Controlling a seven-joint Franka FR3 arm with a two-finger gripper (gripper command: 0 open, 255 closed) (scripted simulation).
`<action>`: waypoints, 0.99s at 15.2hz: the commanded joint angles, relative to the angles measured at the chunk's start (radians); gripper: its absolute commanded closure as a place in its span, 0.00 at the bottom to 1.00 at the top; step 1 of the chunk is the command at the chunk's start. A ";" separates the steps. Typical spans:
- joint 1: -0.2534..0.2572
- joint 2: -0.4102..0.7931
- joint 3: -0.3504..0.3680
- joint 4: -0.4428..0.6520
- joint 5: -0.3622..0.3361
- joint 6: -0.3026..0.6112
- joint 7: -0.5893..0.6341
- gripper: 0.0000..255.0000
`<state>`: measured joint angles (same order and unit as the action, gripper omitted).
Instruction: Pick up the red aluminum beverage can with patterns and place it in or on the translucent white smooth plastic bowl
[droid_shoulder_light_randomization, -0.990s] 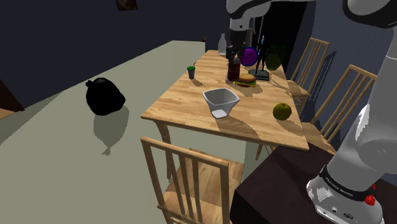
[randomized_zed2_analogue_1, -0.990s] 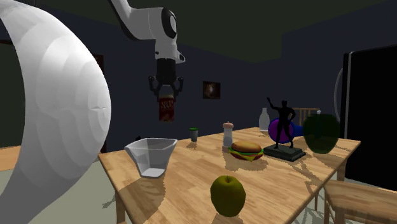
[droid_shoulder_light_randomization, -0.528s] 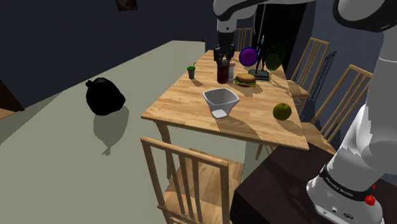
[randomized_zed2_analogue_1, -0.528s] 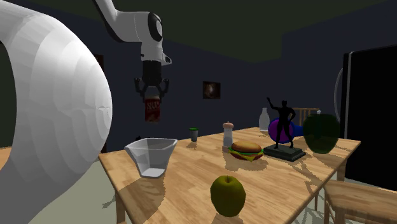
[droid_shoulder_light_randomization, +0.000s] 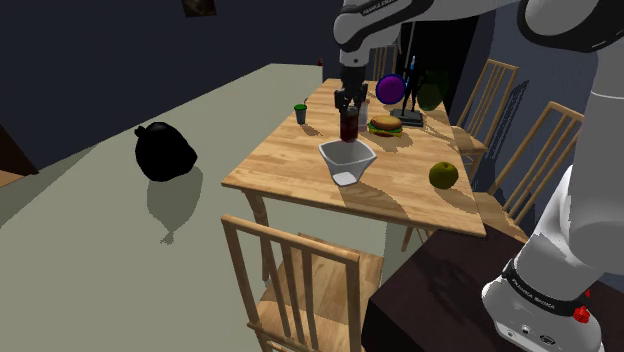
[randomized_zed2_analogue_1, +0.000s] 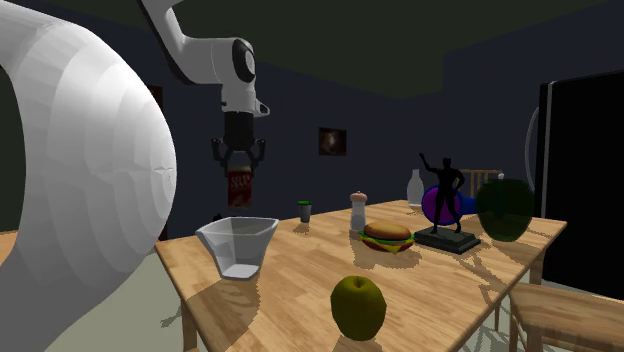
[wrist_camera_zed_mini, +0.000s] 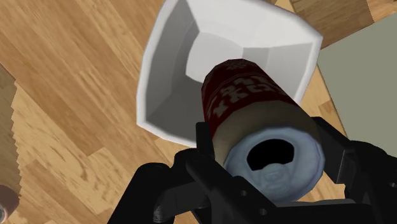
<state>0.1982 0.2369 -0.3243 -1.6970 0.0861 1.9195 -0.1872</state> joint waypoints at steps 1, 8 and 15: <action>0.000 0.004 0.000 -0.021 0.002 0.026 -0.003 1.00; -0.002 0.029 0.004 -0.083 0.013 0.111 -0.010 1.00; -0.002 0.032 0.004 -0.087 0.014 0.118 -0.011 1.00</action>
<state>0.1963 0.2693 -0.3201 -1.7844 0.1006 2.0377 -0.1984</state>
